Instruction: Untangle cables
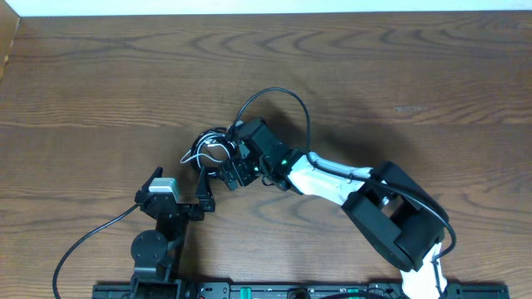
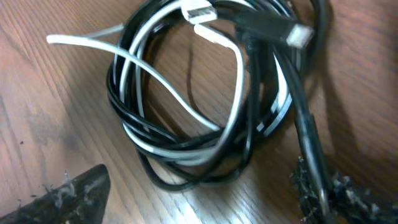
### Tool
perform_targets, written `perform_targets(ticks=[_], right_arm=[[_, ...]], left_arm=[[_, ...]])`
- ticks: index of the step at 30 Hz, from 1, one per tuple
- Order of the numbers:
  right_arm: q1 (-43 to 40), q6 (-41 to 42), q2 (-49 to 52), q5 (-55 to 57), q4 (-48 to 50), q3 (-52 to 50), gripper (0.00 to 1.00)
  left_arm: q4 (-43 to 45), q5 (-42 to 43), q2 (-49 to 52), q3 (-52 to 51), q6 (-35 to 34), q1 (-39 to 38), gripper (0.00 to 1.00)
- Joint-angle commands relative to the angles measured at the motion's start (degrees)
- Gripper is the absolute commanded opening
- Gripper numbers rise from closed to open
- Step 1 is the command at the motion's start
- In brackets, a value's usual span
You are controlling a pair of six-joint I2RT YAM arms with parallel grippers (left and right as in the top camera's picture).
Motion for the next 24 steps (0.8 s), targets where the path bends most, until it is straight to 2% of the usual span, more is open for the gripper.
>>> perform_targets(ticks=[1,8,10,18,19,24], right_arm=[[0.3,1.0,4.9,1.3,-2.1,-0.9,0.83],[0.3,1.0,6.8,2.0,-3.9,-0.9,0.59],[0.3,1.0,6.8,3.5,-3.2,-0.9,0.56],[0.3,3.3,6.8,7.6,-3.1,-0.9,0.05],[0.3,3.3,6.8,7.8,-3.1,-0.9,0.01],[0.3,3.3,6.8,7.8,-3.5,-0.9,0.01]], left_arm=[[-1.9,1.4,-0.1,-1.0,0.5,0.2,0.98],[-1.9,1.4,-0.1,-1.0,0.5,0.2,0.98],[-1.9,1.4,-0.1,-1.0,0.5,0.2,0.98],[-1.9,1.4,-0.1,-1.0,0.5,0.2,0.98],[-1.9,1.4,-0.1,-1.0,0.5,0.2,0.98],[-1.9,1.4,-0.1,-1.0,0.5,0.2,0.98]])
